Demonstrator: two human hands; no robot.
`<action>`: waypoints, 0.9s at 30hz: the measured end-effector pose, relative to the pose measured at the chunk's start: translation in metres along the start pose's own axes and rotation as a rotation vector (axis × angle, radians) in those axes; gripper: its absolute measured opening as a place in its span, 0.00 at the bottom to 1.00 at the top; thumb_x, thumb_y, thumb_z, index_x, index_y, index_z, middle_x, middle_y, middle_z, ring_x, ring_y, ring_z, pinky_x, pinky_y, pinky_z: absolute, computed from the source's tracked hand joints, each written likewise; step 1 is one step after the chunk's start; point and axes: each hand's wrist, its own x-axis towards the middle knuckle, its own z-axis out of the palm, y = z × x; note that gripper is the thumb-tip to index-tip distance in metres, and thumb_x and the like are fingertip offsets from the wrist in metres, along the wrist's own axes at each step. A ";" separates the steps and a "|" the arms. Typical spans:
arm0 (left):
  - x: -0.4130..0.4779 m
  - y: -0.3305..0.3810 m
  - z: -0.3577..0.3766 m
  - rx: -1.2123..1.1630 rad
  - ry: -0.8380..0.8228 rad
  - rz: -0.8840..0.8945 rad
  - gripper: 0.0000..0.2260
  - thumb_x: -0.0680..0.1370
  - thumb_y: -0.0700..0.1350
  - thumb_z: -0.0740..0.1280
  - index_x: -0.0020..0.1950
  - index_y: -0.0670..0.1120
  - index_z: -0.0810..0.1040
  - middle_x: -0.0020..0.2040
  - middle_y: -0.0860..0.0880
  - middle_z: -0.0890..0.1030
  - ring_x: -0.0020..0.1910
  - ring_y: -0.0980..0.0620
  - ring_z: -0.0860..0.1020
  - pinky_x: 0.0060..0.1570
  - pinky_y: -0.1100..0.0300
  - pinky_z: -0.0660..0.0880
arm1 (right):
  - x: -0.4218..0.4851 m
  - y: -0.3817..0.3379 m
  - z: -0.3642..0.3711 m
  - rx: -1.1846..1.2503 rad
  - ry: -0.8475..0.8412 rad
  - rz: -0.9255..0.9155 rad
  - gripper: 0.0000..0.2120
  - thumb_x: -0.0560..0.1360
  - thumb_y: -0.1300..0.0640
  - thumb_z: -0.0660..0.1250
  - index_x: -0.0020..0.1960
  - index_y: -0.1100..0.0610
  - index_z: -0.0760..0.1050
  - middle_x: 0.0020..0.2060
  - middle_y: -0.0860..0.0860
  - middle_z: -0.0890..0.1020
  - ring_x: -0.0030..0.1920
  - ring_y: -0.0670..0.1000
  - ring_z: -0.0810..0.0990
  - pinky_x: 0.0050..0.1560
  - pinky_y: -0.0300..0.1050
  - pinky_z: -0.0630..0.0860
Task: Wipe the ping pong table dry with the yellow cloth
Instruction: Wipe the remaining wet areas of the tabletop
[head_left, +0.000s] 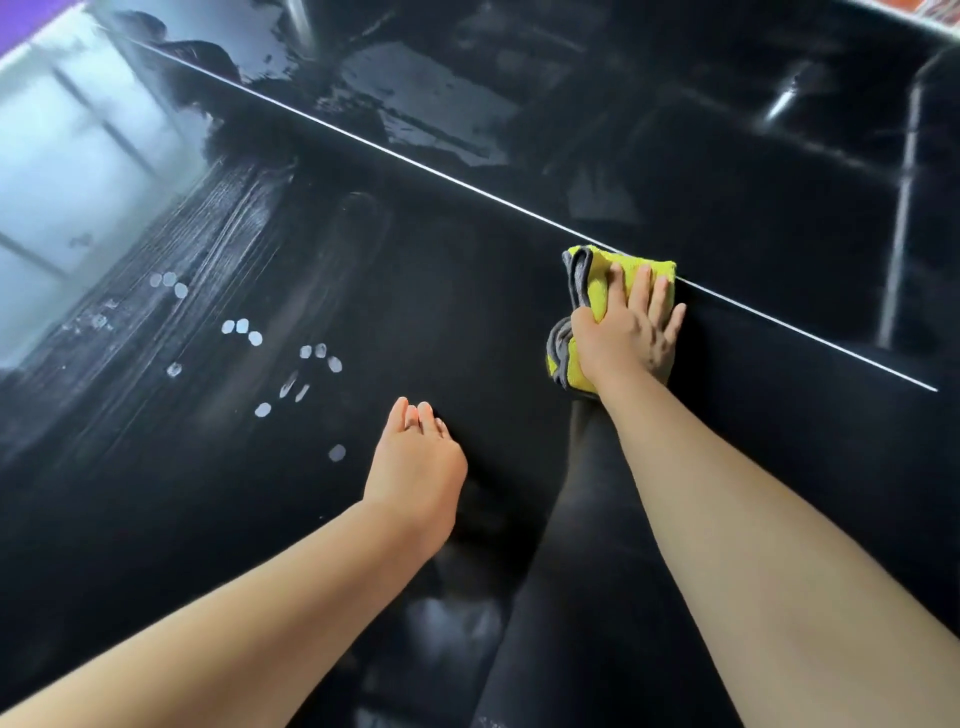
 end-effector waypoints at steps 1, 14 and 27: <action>-0.001 0.000 0.001 -0.014 0.009 -0.010 0.38 0.76 0.53 0.64 0.75 0.34 0.50 0.75 0.33 0.53 0.74 0.39 0.56 0.73 0.47 0.41 | -0.013 0.001 0.001 -0.009 -0.007 -0.011 0.32 0.80 0.44 0.50 0.81 0.48 0.43 0.80 0.52 0.43 0.79 0.53 0.38 0.77 0.57 0.34; -0.075 0.011 0.042 -0.177 0.317 0.020 0.31 0.81 0.51 0.56 0.77 0.41 0.44 0.78 0.43 0.47 0.77 0.45 0.45 0.74 0.48 0.44 | -0.219 -0.006 0.033 -0.022 -0.071 -0.062 0.35 0.80 0.43 0.51 0.79 0.48 0.37 0.79 0.53 0.37 0.78 0.54 0.33 0.75 0.58 0.31; -0.209 -0.017 0.124 -0.183 0.353 0.115 0.29 0.81 0.47 0.52 0.77 0.42 0.41 0.78 0.44 0.44 0.77 0.46 0.43 0.73 0.51 0.39 | -0.418 -0.038 0.073 0.019 -0.046 -0.071 0.35 0.80 0.35 0.41 0.77 0.55 0.64 0.76 0.59 0.63 0.76 0.61 0.61 0.71 0.64 0.53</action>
